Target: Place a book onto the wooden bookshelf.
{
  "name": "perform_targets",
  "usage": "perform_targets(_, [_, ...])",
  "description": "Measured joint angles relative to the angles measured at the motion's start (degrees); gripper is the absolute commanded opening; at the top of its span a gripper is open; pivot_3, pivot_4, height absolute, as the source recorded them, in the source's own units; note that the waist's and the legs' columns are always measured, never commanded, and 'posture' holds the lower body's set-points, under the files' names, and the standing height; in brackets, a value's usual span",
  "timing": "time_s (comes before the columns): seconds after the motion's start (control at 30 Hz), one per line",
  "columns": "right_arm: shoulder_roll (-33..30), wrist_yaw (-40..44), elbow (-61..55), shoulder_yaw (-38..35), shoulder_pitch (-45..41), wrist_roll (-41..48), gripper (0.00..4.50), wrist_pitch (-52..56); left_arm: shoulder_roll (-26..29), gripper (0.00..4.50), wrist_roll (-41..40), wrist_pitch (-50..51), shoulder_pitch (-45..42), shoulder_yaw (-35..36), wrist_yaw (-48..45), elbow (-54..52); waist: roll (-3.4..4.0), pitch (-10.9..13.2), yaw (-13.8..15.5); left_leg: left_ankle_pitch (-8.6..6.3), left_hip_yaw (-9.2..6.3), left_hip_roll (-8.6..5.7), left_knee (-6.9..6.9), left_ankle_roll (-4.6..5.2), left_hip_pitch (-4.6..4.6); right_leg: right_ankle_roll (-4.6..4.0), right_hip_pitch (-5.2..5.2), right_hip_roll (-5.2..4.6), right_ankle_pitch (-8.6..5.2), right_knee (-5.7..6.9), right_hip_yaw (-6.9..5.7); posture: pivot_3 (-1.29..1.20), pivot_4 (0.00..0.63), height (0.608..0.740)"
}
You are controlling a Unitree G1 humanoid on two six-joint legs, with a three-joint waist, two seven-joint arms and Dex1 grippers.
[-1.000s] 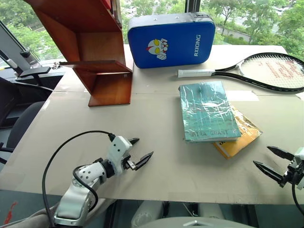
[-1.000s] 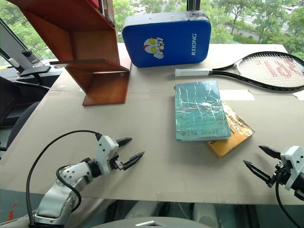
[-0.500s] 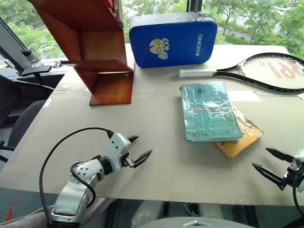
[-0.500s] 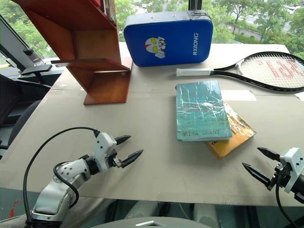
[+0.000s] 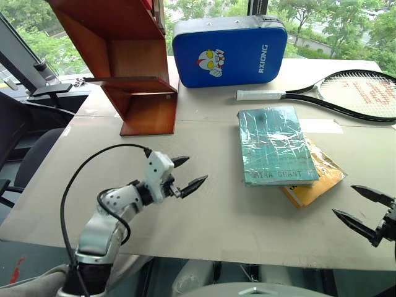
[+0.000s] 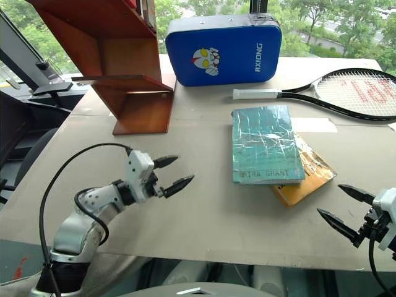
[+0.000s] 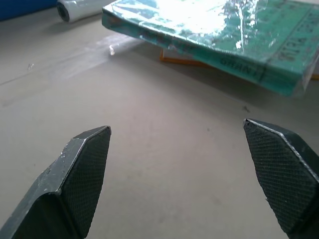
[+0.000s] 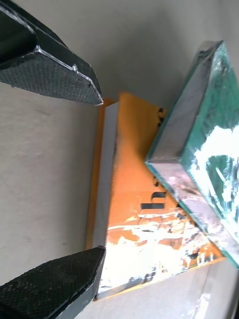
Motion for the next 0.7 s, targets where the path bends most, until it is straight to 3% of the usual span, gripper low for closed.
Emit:
perform_targets(0.1, [-0.28,-1.54,-5.42,-1.62,0.76,3.58,4.5,3.79,-2.94,4.37,-4.15,7.04,-6.27,-1.01,0.75,2.44,-0.11,0.07,0.02,0.01,-0.02,0.0,0.02,0.01,-0.02,0.0,-0.01,0.02,0.0,0.01,0.0,0.0,0.15,0.74])
perform_targets(0.23, [-1.12,-4.37,-12.98,-6.4,2.52,9.83,4.5,9.91,-6.78,4.37,-13.4,26.78,-16.1,-1.8,4.0,6.45,-0.27,0.16,-0.01,0.13,-0.04,0.0,0.05,0.23,-0.04,0.01,-0.02,0.04,0.0,0.0,0.0,0.0,0.15,0.74])
perform_targets(0.4, [-1.63,-6.55,-17.45,-13.4,4.63,18.33,4.5,15.65,-12.72,4.37,-21.86,43.91,-22.71,-1.3,6.72,14.43,-0.46,0.27,-0.09,0.13,-0.04,0.01,0.04,0.24,-0.04,0.02,-0.05,0.05,-0.01,0.0,0.0,0.0,0.15,0.74])
perform_targets(0.63, [-0.68,-7.63,-21.1,-15.88,7.14,22.0,4.5,17.98,-20.93,4.37,-26.2,56.16,-28.48,4.37,13.7,24.69,-0.65,0.38,-0.01,0.13,-0.02,0.01,0.1,0.23,-0.05,0.03,-0.05,0.06,-0.01,0.02,0.04,0.0,0.15,0.74])
perform_targets(0.7, [-0.27,-7.99,-22.2,-16.59,7.75,22.98,4.5,18.21,-23.97,3.82,-26.88,58.17,-30.46,7.16,15.89,27.94,-0.69,0.41,0.05,0.13,-0.01,0.01,0.1,0.23,-0.06,0.03,-0.05,0.05,-0.01,0.02,0.04,0.0,0.15,0.74])
